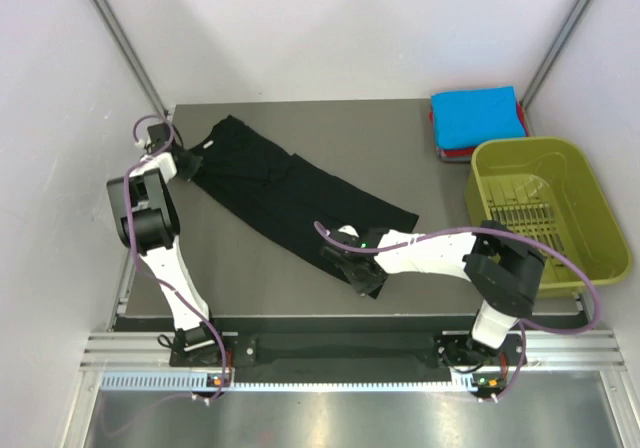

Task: Fold and stack the t-shirts
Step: Fold the tshirt

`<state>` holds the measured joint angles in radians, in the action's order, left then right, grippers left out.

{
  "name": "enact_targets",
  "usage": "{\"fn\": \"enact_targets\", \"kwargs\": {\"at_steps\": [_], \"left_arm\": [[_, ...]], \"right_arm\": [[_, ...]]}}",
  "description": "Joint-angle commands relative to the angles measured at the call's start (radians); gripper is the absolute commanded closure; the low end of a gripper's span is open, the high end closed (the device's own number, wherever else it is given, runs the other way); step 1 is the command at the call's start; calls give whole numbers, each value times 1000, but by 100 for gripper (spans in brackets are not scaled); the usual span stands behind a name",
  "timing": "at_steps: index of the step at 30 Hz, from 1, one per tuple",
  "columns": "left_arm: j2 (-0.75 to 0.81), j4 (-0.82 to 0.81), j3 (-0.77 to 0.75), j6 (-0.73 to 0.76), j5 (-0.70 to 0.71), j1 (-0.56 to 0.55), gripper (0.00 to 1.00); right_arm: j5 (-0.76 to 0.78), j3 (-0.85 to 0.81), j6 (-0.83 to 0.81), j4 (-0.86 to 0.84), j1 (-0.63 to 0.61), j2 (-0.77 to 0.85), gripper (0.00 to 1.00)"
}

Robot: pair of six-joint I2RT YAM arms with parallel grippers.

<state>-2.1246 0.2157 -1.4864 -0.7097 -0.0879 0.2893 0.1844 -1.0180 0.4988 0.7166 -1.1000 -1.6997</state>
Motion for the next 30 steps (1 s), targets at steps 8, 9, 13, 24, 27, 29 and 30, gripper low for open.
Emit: {"fn": "enact_targets", "kwargs": {"at_steps": [8,9,13,24,27,29,30], "left_arm": [[-193,-67,-219,-53,-26,-122,100],[-204,-64,-235,-51,-27,-139,100],[-250,-71,-282,-59,-29,-167,100],[-325,-81,-385,-77,-56,-223,100],[-334,-93,-384,-85,-59,-243,100],[-340,-102,-382,-85,-61,-259,100],[-344,-105,-382,-85,-61,-274,100]], "right_arm": [[-108,-129,208,-55,-81,-144,100],[-109,-154,216,-58,-84,-147,100],[-105,-244,239,-43,-101,-187,100],[-95,-487,283,66,-175,-313,100],[-95,-543,311,73,-193,-348,100],[-97,-571,326,72,-204,-380,100],[-97,-602,331,75,-205,-393,100]]}}
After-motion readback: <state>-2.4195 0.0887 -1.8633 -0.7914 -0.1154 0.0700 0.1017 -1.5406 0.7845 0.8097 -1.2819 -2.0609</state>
